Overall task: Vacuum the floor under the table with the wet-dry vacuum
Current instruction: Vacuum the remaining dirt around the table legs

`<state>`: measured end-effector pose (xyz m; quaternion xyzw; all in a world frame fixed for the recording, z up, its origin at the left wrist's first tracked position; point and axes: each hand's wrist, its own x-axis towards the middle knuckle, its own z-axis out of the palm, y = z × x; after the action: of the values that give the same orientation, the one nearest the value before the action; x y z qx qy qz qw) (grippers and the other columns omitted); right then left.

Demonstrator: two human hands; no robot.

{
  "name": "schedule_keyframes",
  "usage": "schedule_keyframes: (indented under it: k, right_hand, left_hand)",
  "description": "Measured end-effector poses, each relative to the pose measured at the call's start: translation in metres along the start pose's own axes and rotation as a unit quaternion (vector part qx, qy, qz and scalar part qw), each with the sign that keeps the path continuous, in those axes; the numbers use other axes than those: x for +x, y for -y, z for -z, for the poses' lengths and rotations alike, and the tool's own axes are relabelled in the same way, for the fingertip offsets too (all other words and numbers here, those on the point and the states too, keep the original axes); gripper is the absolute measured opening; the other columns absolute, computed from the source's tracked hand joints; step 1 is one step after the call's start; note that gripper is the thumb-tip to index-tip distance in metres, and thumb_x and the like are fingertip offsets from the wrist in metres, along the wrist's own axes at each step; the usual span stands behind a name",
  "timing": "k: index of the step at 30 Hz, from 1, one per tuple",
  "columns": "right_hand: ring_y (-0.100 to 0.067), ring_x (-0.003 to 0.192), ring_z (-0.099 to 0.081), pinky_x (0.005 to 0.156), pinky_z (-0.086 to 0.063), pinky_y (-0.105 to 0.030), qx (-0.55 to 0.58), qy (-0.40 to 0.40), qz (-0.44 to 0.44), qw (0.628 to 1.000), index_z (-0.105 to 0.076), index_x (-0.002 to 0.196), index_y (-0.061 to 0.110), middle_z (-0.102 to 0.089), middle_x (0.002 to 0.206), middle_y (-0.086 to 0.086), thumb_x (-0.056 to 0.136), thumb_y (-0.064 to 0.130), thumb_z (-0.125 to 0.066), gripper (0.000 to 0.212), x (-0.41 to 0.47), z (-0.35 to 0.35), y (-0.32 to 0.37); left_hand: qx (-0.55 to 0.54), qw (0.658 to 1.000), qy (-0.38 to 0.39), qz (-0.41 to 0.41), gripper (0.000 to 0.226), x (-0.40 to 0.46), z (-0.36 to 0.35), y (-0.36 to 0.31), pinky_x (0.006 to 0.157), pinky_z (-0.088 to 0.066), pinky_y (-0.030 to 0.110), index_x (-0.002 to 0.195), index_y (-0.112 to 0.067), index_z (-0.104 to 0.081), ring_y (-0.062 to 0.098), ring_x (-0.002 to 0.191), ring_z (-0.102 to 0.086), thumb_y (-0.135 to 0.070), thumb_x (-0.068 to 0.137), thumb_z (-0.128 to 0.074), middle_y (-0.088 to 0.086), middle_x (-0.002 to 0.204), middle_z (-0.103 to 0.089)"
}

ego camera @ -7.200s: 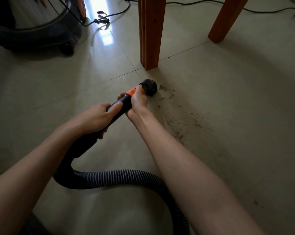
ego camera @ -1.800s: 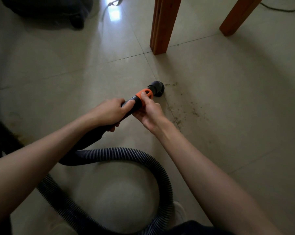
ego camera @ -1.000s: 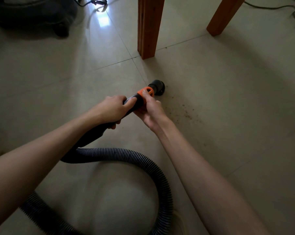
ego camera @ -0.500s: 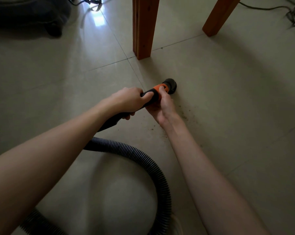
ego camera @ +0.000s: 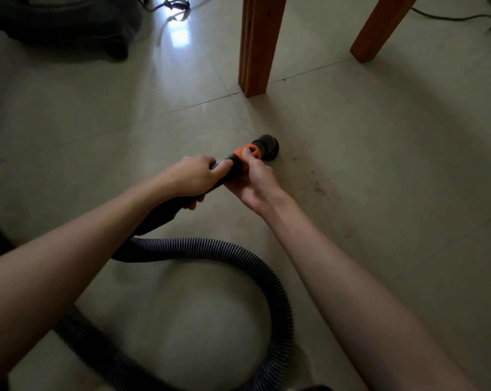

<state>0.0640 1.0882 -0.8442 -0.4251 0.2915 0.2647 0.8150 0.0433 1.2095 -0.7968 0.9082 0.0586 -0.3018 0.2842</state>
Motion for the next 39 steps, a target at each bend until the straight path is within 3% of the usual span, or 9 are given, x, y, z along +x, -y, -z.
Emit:
schedule_keyframes:
  k: [4, 6, 9, 11, 18, 23, 30, 34, 39]
  right_hand:
    - [-0.025, 0.084, -0.061, 0.068, -0.057, -0.035, -0.019, 0.024, -0.047, 0.998, -0.053, 0.104, 0.002, -0.057, 0.095, -0.018, 0.097, 0.019, -0.049, 0.019, -0.009, -0.008, -0.02]
    - [-0.024, 0.082, -0.062, 0.056, -0.057, -0.03, -0.039, 0.002, -0.051, 0.998, -0.049, 0.121, 0.002, -0.057, 0.105, -0.019, 0.095, 0.022, -0.053, 0.032, -0.009, -0.01, -0.028]
    - [-0.025, 0.084, -0.062, 0.055, -0.055, -0.032, -0.042, -0.036, -0.042, 0.998, -0.046, 0.132, -0.001, -0.057, 0.122, -0.023, 0.097, 0.029, -0.052, 0.047, -0.004, -0.014, -0.037]
    - [-0.024, 0.08, -0.061, 0.057, -0.053, -0.034, -0.029, -0.05, -0.053, 0.997, -0.047, 0.133, -0.001, -0.061, 0.109, -0.019, 0.098, 0.03, -0.05, 0.047, -0.004, -0.018, -0.042]
    - [-0.024, 0.085, -0.059, 0.082, -0.049, -0.035, -0.022, -0.004, -0.114, 0.993, -0.056, 0.11, 0.0, -0.057, 0.089, -0.016, 0.098, 0.023, -0.05, 0.026, -0.012, -0.025, -0.053]
    - [-0.014, 0.067, -0.049, 0.062, -0.041, -0.021, -0.079, -0.006, -0.144, 0.986, -0.057, 0.081, 0.006, -0.051, 0.075, -0.006, 0.095, 0.022, -0.053, 0.022, -0.025, -0.022, -0.075]
    - [-0.013, 0.064, -0.046, 0.06, -0.032, -0.02, -0.118, 0.001, -0.181, 0.976, -0.055, 0.075, 0.008, -0.045, 0.071, -0.004, 0.093, 0.026, -0.057, 0.025, -0.033, -0.013, -0.093]
    - [-0.009, 0.053, -0.036, 0.054, -0.021, -0.019, -0.115, 0.02, -0.207, 0.971, -0.049, 0.067, 0.01, -0.036, 0.057, 0.0, 0.093, 0.025, -0.055, 0.031, -0.04, -0.019, -0.104]
    - [-0.009, 0.053, -0.033, 0.053, -0.019, -0.018, -0.106, 0.026, -0.21, 0.972, -0.048, 0.069, 0.009, -0.033, 0.063, -0.001, 0.093, 0.025, -0.055, 0.03, -0.042, -0.022, -0.106]
  left_hand:
    - [-0.023, 1.0, 0.007, 0.015, 0.05, -0.026, -0.003, 0.023, 0.041, -0.044, 0.025, 0.099, -0.006, -0.053, 0.022, 0.039, -0.053, -0.05, 0.098, -0.029, 0.009, 0.059, -0.056]
    - [-0.027, 0.999, 0.012, 0.025, 0.049, -0.038, -0.003, 0.033, 0.042, -0.044, 0.025, 0.099, -0.007, -0.052, 0.022, 0.04, -0.054, -0.05, 0.097, -0.028, 0.009, 0.06, -0.056]
    - [-0.047, 0.998, 0.028, 0.043, 0.048, -0.053, -0.002, 0.045, 0.044, -0.045, 0.026, 0.101, -0.007, -0.051, 0.025, 0.043, -0.054, -0.05, 0.097, -0.029, 0.011, 0.062, -0.055]
    - [-0.061, 0.995, 0.048, 0.057, 0.047, -0.062, 0.0, 0.052, 0.046, -0.046, 0.027, 0.103, -0.008, -0.049, 0.025, 0.045, -0.054, -0.05, 0.097, -0.029, 0.012, 0.064, -0.054]
    - [-0.112, 0.982, 0.098, 0.113, 0.043, -0.076, -0.001, 0.07, 0.048, -0.049, 0.028, 0.098, -0.007, -0.045, 0.024, 0.045, -0.058, -0.047, 0.098, -0.029, 0.013, 0.064, -0.055]
    - [-0.136, 0.983, 0.07, 0.104, 0.052, -0.083, -0.009, 0.083, 0.047, -0.049, 0.029, 0.101, -0.007, -0.045, 0.021, 0.043, -0.057, -0.056, 0.094, -0.029, 0.013, 0.064, -0.058]
    - [-0.069, 0.984, 0.098, 0.131, 0.05, -0.096, -0.017, 0.084, 0.045, -0.048, 0.024, 0.1, -0.008, -0.044, 0.022, 0.043, -0.057, -0.054, 0.097, -0.024, 0.014, 0.067, -0.058]
    - [-0.064, 0.978, 0.121, 0.159, 0.051, -0.104, -0.01, 0.088, 0.043, -0.05, 0.026, 0.11, -0.007, -0.044, 0.027, 0.041, -0.057, -0.052, 0.098, -0.023, 0.016, 0.059, -0.059]
    - [-0.051, 0.979, 0.12, 0.154, 0.057, -0.106, -0.005, 0.089, 0.042, -0.048, 0.025, 0.12, -0.012, -0.047, 0.023, 0.036, -0.055, -0.058, 0.095, -0.025, 0.013, 0.054, -0.058]
